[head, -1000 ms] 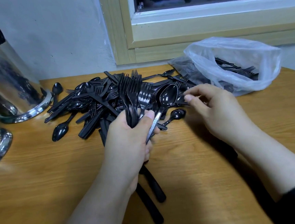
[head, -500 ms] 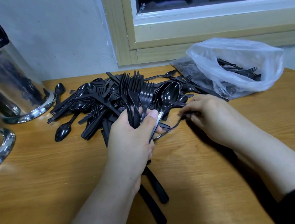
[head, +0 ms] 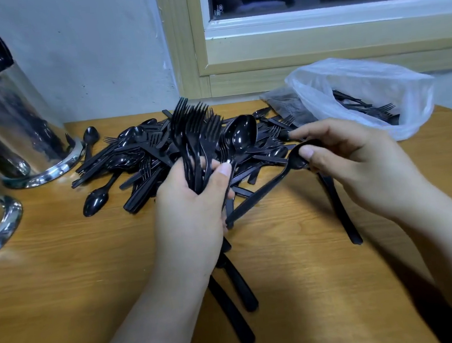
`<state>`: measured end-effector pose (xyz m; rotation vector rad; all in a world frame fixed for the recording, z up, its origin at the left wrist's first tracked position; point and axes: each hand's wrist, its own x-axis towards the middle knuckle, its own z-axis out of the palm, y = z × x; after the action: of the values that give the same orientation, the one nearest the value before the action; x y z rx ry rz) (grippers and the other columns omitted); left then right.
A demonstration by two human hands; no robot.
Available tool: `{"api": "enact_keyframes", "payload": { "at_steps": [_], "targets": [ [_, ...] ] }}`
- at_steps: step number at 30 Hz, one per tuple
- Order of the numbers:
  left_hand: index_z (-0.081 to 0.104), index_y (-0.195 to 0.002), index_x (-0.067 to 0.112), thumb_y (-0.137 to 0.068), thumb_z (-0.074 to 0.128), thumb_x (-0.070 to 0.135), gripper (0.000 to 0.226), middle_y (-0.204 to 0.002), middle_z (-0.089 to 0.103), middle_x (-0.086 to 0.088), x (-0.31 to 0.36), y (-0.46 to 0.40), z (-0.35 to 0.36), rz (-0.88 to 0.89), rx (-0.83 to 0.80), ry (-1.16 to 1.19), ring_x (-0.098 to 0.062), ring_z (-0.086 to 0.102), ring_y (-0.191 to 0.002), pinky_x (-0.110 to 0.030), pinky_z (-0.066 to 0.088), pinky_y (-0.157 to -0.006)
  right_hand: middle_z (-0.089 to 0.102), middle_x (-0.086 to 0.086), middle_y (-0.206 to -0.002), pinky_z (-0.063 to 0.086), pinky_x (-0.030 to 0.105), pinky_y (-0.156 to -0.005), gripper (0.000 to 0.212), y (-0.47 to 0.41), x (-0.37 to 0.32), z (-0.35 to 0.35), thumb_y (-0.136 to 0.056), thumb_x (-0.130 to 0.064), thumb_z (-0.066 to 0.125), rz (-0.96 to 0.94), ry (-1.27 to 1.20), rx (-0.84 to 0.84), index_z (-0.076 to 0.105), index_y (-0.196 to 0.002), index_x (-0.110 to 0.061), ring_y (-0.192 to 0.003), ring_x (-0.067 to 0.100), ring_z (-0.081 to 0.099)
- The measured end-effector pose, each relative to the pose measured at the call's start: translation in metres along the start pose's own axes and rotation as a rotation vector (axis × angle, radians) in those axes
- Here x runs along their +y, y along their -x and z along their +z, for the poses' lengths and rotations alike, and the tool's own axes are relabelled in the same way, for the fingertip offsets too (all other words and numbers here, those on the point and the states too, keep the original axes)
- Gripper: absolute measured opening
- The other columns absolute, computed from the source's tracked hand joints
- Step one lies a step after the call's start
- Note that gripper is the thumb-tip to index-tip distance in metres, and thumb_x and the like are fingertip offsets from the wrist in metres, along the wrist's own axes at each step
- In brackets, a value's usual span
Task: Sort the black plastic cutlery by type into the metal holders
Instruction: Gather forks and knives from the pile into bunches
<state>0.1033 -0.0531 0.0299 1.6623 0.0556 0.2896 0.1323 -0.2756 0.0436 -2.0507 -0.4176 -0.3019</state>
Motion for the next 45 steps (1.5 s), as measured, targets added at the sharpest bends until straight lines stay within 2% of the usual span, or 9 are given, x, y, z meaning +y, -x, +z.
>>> {"api": "enact_keyframes", "payload": {
  "at_steps": [4,11,15,19,24,26,33,37,45],
  "targets": [
    [0.065,-0.088,0.019,-0.098,0.066,0.023,0.011,-0.066,0.068,-0.003,0.002,0.002,0.0,-0.082,-0.13,-0.021,-0.015,0.055,-0.046,-0.032,0.052,-0.045,0.065,-0.007,-0.084,0.048,0.032,-0.076,0.031,0.0,0.005,0.009,-0.096,-0.034,0.064,-0.038,0.08,0.041,0.064,-0.126,-0.039,-0.077,0.016,0.061],
    [0.067,-0.094,0.019,-0.099,0.066,0.026,0.008,-0.074,0.069,-0.021,0.001,0.004,0.001,-0.163,-0.289,-0.008,-0.022,0.057,-0.046,-0.031,0.048,-0.044,0.068,-0.017,-0.09,0.046,0.021,-0.079,0.037,-0.002,0.01,0.003,-0.095,-0.036,0.063,-0.019,0.194,0.006,0.06,-0.132,-0.04,-0.083,0.01,0.061],
    [0.068,-0.095,0.021,-0.099,0.066,0.029,0.009,-0.076,0.072,-0.013,0.001,0.005,0.003,-0.174,-0.3,0.01,-0.02,0.056,-0.046,-0.03,0.045,-0.042,0.073,-0.018,-0.096,0.049,0.023,-0.089,0.033,-0.003,0.012,0.004,-0.094,-0.032,0.065,0.011,0.214,-0.016,0.066,-0.127,-0.036,-0.092,0.002,0.066],
    [0.068,-0.101,0.025,-0.095,0.068,0.031,0.008,-0.082,0.075,-0.005,0.003,0.008,0.006,-0.178,-0.334,0.043,-0.014,0.049,-0.046,-0.025,0.038,-0.04,0.073,-0.01,-0.091,0.049,0.022,-0.081,0.032,-0.004,0.007,0.014,-0.092,-0.035,0.067,-0.007,0.24,0.011,0.069,-0.123,-0.033,-0.086,0.005,0.066],
    [0.069,-0.1,0.021,-0.097,0.068,0.022,0.003,-0.078,0.072,-0.008,-0.001,0.004,0.005,-0.122,-0.214,0.061,-0.012,0.043,-0.043,-0.021,0.036,-0.041,0.065,-0.023,-0.085,0.036,0.001,-0.073,0.022,-0.01,0.017,0.011,-0.098,-0.031,0.061,0.055,0.279,0.19,0.072,-0.117,-0.027,-0.08,-0.006,0.058],
    [0.069,-0.1,0.019,-0.098,0.068,0.02,0.003,-0.076,0.07,-0.008,-0.002,0.002,0.003,-0.111,-0.155,0.089,-0.013,0.042,-0.043,-0.022,0.036,-0.041,0.067,-0.017,-0.093,0.032,-0.002,-0.075,0.021,-0.016,0.027,0.005,-0.1,-0.023,0.059,0.098,0.364,0.225,0.072,-0.117,-0.021,-0.085,-0.005,0.053],
    [0.068,-0.1,0.02,-0.097,0.069,0.02,0.003,-0.074,0.071,-0.004,-0.006,-0.003,0.002,-0.096,-0.058,0.101,-0.013,0.042,-0.043,-0.022,0.036,-0.04,0.061,0.004,-0.135,0.038,0.031,-0.107,0.039,-0.038,0.048,0.025,-0.098,-0.004,0.052,0.007,0.64,-0.067,0.062,-0.134,-0.015,-0.123,0.027,0.054],
    [0.068,-0.1,0.019,-0.097,0.068,0.019,0.002,-0.075,0.072,-0.006,-0.007,-0.006,0.002,-0.081,-0.045,0.083,-0.014,0.041,-0.042,-0.021,0.035,-0.039,0.059,0.003,-0.136,0.044,0.05,-0.104,0.038,-0.042,0.048,0.031,-0.1,-0.013,0.052,0.095,0.691,-0.134,0.062,-0.135,-0.021,-0.125,0.029,0.053],
    [0.068,-0.1,0.019,-0.097,0.069,0.02,0.004,-0.074,0.072,-0.006,-0.008,-0.004,0.004,-0.075,-0.036,0.075,-0.013,0.043,-0.043,-0.02,0.036,-0.04,0.065,0.002,-0.118,0.038,0.023,-0.088,0.028,-0.04,0.044,0.031,-0.096,-0.015,0.062,0.108,0.632,-0.065,0.07,-0.124,-0.017,-0.108,0.021,0.06]
  ]
}}
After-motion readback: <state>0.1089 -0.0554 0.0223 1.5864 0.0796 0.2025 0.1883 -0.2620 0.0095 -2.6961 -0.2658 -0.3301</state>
